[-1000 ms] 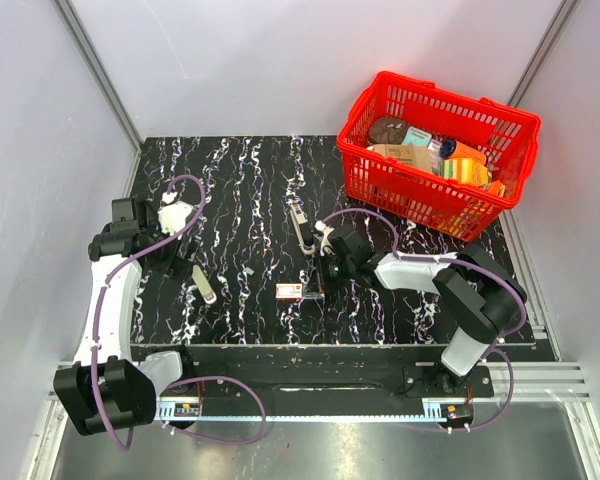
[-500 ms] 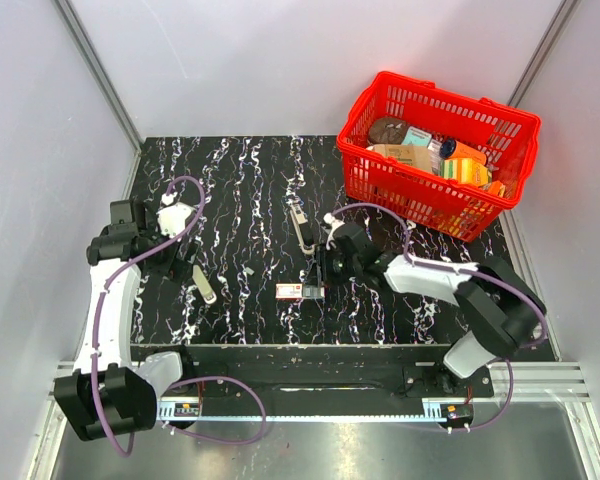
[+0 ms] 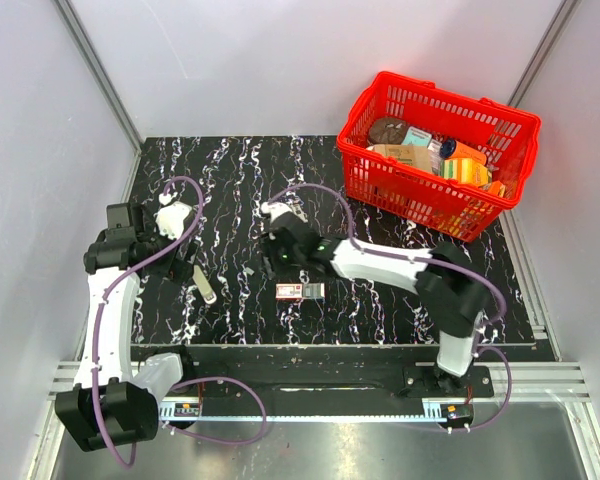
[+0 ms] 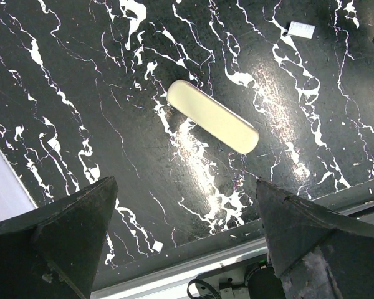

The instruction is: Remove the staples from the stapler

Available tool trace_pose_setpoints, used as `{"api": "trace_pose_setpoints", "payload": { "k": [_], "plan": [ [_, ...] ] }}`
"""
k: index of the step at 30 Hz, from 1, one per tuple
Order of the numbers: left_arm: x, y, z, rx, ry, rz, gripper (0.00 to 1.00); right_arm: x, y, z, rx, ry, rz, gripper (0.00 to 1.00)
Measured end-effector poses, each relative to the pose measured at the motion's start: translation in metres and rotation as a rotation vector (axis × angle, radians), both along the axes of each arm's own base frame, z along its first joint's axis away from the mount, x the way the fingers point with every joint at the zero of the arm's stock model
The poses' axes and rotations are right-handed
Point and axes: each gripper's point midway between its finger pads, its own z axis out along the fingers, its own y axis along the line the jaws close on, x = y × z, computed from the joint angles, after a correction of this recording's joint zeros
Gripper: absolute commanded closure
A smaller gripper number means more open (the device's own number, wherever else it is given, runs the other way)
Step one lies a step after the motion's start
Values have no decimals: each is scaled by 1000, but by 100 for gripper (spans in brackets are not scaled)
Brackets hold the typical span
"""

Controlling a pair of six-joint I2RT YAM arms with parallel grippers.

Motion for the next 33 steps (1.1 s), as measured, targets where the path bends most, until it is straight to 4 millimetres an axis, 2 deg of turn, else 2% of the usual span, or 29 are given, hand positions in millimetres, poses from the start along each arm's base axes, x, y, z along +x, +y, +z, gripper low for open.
{"api": "trace_pose_setpoints", "payload": {
  "k": [2, 5, 11, 22, 26, 31, 33],
  "plan": [
    [0, 0, 0, -3, 1, 3, 1, 10, 18, -9, -40, -39, 30, 46],
    [0, -1, 0, -5, 1, 4, 1, 18, 32, -29, -103, -69, 65, 45],
    [0, -1, -1, -6, 3, 5, 1, 24, 42, -63, -197, -92, 112, 44],
    [1, 0, -3, -14, 18, 16, 1, 36, 59, -79, -272, -173, 152, 46],
    [1, 0, -3, -14, 18, 16, 1, 43, 61, -82, -296, -201, 157, 53],
    [1, 1, -3, -13, 18, 17, 1, 44, 63, -81, -300, -211, 167, 73],
    [1, 1, -4, -13, 18, 19, 1, 42, 64, -81, -301, -213, 172, 77]
  ]
}}
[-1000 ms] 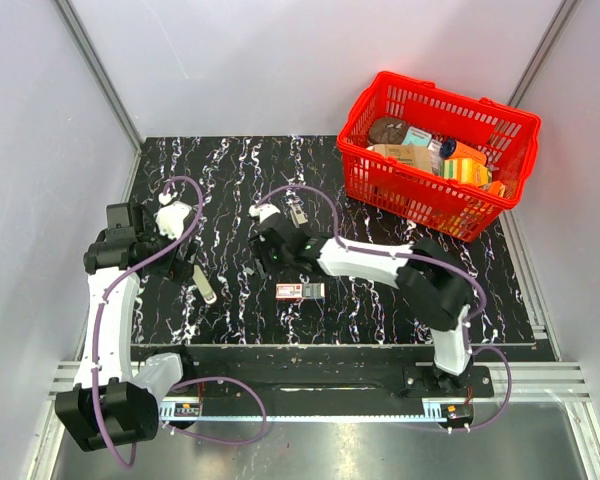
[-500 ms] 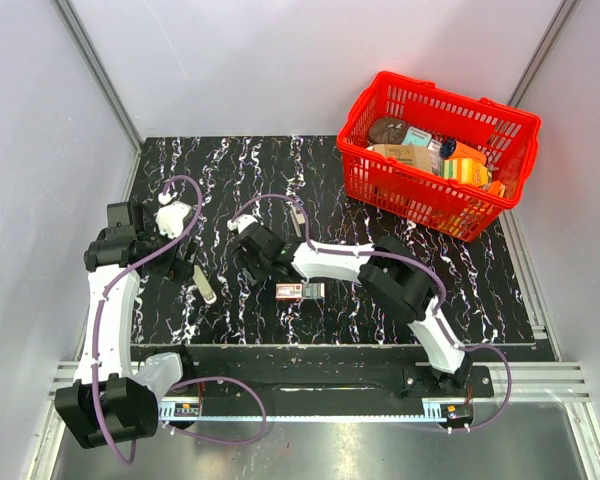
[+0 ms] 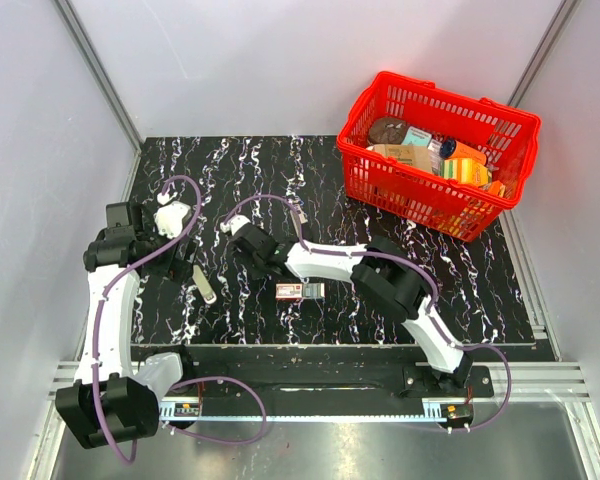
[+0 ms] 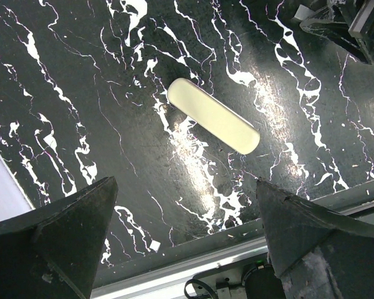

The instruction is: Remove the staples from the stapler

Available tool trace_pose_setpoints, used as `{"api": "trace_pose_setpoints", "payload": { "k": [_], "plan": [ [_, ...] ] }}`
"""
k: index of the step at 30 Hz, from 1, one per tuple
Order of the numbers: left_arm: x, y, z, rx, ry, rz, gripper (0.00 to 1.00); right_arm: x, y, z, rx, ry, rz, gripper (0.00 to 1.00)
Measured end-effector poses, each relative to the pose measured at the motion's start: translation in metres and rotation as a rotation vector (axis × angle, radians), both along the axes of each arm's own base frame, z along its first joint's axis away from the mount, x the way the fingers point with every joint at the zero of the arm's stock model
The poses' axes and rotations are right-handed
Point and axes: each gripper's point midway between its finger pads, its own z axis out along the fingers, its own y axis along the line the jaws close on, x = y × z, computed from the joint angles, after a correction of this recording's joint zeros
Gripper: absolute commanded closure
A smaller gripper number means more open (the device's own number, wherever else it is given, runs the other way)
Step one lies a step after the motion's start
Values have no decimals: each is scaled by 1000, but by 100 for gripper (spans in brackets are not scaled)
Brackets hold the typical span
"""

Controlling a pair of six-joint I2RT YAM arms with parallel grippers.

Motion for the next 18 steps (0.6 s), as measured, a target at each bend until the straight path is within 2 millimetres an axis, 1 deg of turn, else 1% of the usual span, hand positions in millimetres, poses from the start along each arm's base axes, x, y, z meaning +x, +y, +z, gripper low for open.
{"api": "trace_pose_setpoints", "payload": {
  "k": [6, 11, 14, 15, 16, 18],
  "plan": [
    [-1, 1, -2, 0, 0, 5, 1, -7, 4, 0, -3, -1, 14, 90],
    [-3, 1, -5, 0, 9, 6, 1, -8, 2, 0, 0, -6, -13, 97],
    [-3, 2, -4, 4, 2, 3, 1, -14, -16, 2, -15, 7, -63, 100],
    [-3, 2, -4, 5, 0, 2, 1, -18, -26, 4, -26, 14, -88, 100],
    [-4, 2, -3, 6, -2, 2, 1, -20, -33, 8, -22, 18, -113, 100],
    [-4, 2, -2, 9, -7, 0, 1, -28, -54, 20, -18, 30, -186, 100]
  ]
}}
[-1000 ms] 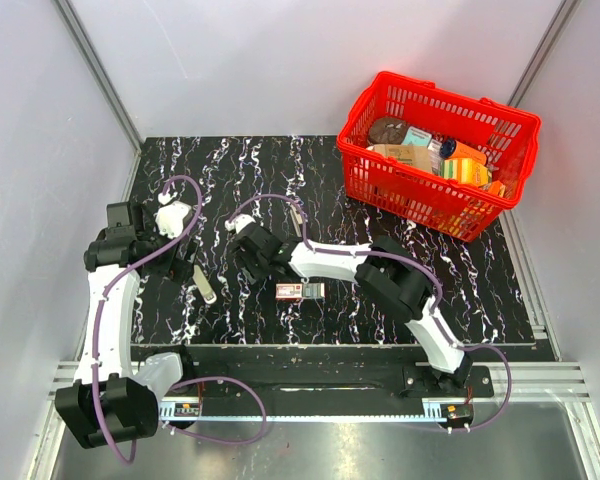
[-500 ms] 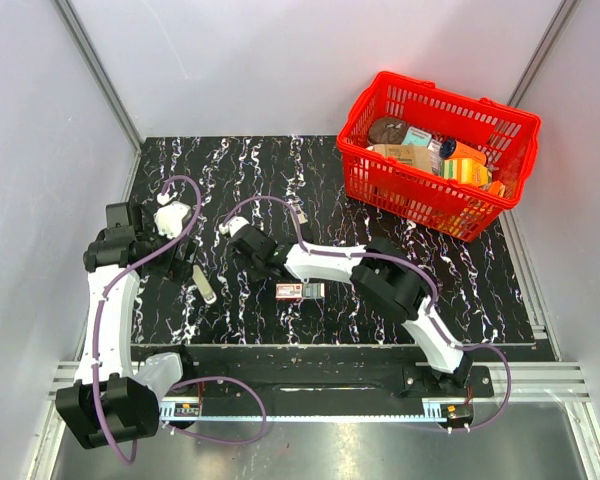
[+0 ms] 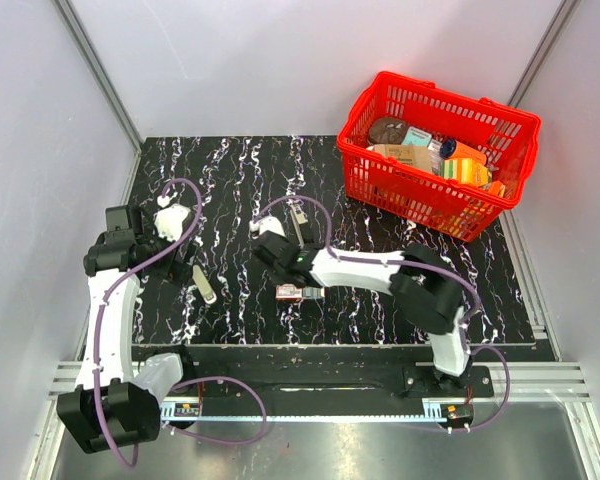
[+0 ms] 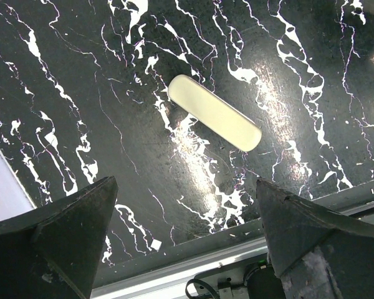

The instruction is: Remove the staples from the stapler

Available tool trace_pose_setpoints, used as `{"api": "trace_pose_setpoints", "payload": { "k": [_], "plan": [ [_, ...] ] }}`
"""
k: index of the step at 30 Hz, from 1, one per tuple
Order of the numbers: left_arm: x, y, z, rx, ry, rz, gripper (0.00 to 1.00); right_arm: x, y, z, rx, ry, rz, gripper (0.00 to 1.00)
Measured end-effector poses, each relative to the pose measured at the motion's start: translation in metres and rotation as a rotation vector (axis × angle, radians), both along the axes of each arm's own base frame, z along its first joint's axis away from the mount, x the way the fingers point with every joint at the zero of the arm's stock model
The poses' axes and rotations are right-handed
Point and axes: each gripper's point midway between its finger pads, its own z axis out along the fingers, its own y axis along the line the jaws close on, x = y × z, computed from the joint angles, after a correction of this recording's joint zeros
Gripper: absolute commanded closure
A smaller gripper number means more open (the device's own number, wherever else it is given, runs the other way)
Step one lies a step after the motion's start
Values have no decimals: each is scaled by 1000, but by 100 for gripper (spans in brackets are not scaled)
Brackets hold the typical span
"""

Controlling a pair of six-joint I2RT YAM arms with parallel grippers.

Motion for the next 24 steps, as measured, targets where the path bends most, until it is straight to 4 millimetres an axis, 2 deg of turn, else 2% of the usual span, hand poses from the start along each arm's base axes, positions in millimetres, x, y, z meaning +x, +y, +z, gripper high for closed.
{"api": "trace_pose_setpoints", "payload": {
  "k": [5, 7, 10, 14, 16, 24],
  "plan": [
    [-1, 0, -1, 6, -3, -4, 1, -18, -48, 34, 60, 19, -180, 100],
    [-2, 0, -2, 8, 0, -8, 1, -26, -66, 39, 80, 33, -252, 100],
    [-2, 1, -2, 11, -3, -11, 1, -39, -89, 28, 70, 76, -331, 100],
    [-2, 1, -1, 11, -6, -12, 1, -56, -117, 2, 1, 138, -411, 100],
    [-2, 1, -1, 11, -8, -12, 1, -59, -122, -1, -13, 149, -432, 100],
    [-2, 1, 0, 14, -13, -14, 1, -58, -120, -9, -27, 165, -465, 100]
  ]
}}
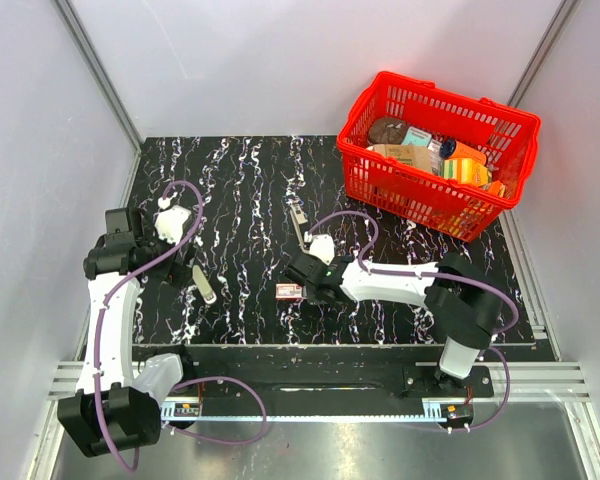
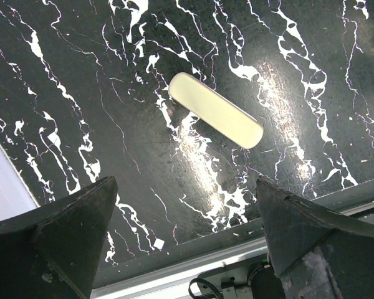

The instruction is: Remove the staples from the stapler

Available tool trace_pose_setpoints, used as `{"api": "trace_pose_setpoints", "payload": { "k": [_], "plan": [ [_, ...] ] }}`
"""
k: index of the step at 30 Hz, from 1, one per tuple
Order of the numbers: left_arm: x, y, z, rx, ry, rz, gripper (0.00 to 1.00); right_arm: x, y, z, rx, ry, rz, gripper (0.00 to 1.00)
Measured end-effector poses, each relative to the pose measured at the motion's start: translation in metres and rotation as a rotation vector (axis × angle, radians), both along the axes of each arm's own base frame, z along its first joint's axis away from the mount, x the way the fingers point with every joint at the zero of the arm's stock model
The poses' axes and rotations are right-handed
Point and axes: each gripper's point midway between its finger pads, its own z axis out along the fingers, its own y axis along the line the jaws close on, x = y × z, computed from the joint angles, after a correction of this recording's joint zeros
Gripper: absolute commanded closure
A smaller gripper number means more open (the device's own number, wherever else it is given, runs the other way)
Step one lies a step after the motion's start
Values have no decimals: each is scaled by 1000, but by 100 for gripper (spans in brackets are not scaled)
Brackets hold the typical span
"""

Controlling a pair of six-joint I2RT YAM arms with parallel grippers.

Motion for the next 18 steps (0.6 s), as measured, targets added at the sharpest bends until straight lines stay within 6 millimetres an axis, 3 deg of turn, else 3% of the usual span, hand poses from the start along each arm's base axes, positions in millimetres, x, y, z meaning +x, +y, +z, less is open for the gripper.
{"api": "trace_pose_setpoints", "payload": {
  "k": [18],
  "plan": [
    [-4, 0, -5, 3, 10, -7, 1, 8, 5, -3, -17, -19, -11, 98]
  ]
}}
